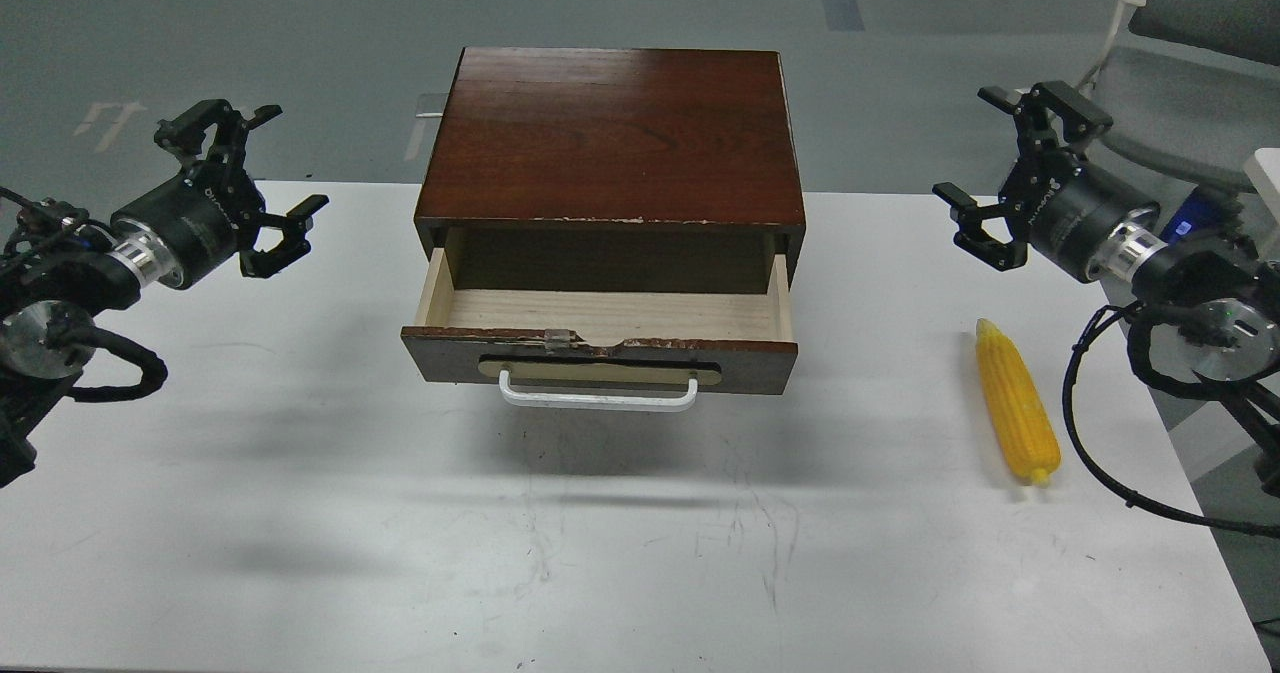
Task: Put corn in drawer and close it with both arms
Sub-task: 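Move the right gripper back and away from the yellow corn cob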
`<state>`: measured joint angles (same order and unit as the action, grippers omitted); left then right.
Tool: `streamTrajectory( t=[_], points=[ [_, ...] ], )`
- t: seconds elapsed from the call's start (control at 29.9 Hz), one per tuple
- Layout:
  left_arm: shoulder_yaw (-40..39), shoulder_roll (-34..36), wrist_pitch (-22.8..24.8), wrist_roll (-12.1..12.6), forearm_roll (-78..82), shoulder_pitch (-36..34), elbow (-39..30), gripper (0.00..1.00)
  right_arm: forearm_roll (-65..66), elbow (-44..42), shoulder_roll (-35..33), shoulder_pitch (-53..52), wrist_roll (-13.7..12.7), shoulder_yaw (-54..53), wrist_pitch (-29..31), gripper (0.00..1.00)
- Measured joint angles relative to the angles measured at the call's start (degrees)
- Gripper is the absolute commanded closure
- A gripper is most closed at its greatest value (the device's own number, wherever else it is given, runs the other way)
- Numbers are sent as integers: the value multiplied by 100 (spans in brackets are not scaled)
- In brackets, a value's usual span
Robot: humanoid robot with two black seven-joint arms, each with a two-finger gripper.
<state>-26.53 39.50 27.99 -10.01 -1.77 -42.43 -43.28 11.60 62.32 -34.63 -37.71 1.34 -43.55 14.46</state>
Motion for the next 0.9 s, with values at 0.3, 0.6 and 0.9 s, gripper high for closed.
streamTrajectory(
  t=[0.3, 0.6, 0.9],
  points=[
    [-12, 230, 1, -120, -1, 319, 39, 2, -29, 79, 74, 49, -562, -49, -276, 0],
    [-11, 245, 1, -131, 2, 375, 28, 2, -32, 174, 76, 129, -547, -172, -256, 0],
    [-8, 207, 1, -131, 8, 370, -5, 2, -18, 214, -7, 166, -546, -241, -224, 0]
  ],
)
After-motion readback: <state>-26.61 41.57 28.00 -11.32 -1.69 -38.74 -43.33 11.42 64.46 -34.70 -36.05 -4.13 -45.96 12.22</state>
